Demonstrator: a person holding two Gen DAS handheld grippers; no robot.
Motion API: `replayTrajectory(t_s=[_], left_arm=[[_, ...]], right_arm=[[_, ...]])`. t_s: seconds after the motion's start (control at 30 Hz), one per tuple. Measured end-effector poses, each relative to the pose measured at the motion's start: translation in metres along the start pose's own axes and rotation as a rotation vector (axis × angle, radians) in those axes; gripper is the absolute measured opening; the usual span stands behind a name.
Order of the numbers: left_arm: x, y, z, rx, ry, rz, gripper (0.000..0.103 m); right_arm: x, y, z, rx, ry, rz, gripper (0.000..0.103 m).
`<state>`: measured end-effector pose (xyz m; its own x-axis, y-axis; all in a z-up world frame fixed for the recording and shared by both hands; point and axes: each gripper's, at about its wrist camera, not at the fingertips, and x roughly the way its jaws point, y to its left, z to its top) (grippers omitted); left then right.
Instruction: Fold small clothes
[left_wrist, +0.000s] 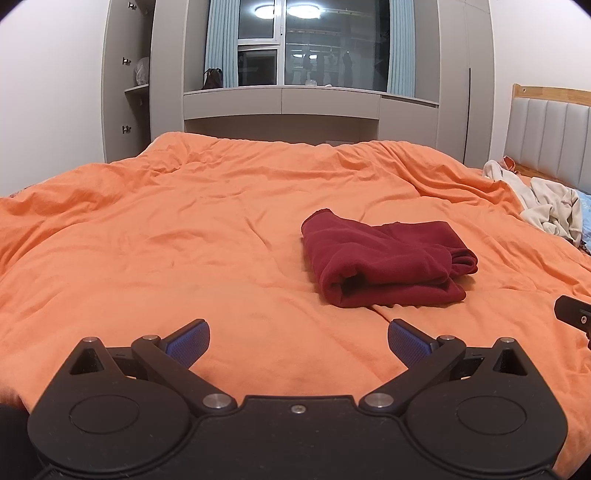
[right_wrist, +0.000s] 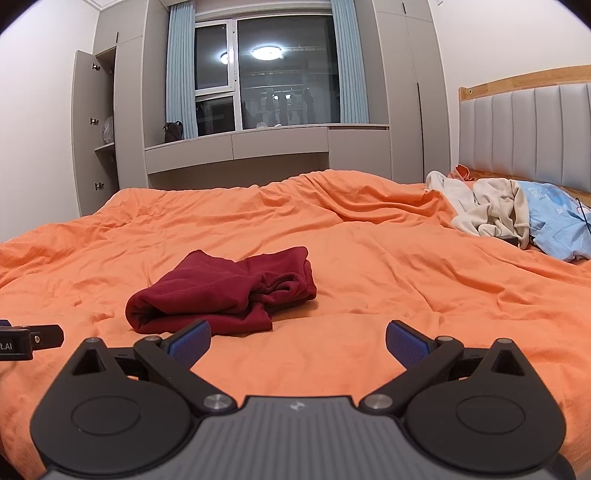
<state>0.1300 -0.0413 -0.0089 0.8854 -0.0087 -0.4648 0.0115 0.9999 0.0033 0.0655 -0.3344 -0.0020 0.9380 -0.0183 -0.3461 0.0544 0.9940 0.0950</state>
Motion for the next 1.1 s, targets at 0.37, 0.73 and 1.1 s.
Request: replayTrajectory(t_s=[0.37,0.73,1.1], left_arm=[[-0.0001,0.0002,0.0002,0.000,0.000,-0.001,0.102],[0.0004,0.0001,0.0004,0.000,0.002,0.001,0.102],[0.0011,0.0001,-0.0003,-0.001,0.005,0.001,0.102]], right_arm=[[0.0003,-0.0007,-0.0002,0.002,0.001,0.001,0.103],[0.0017,0.0000,-0.0006,0.002,0.009,-0.003,0.103],[0.0023,-0.0010,-0.0007,0.003,0.014,-0.002,0.103]])
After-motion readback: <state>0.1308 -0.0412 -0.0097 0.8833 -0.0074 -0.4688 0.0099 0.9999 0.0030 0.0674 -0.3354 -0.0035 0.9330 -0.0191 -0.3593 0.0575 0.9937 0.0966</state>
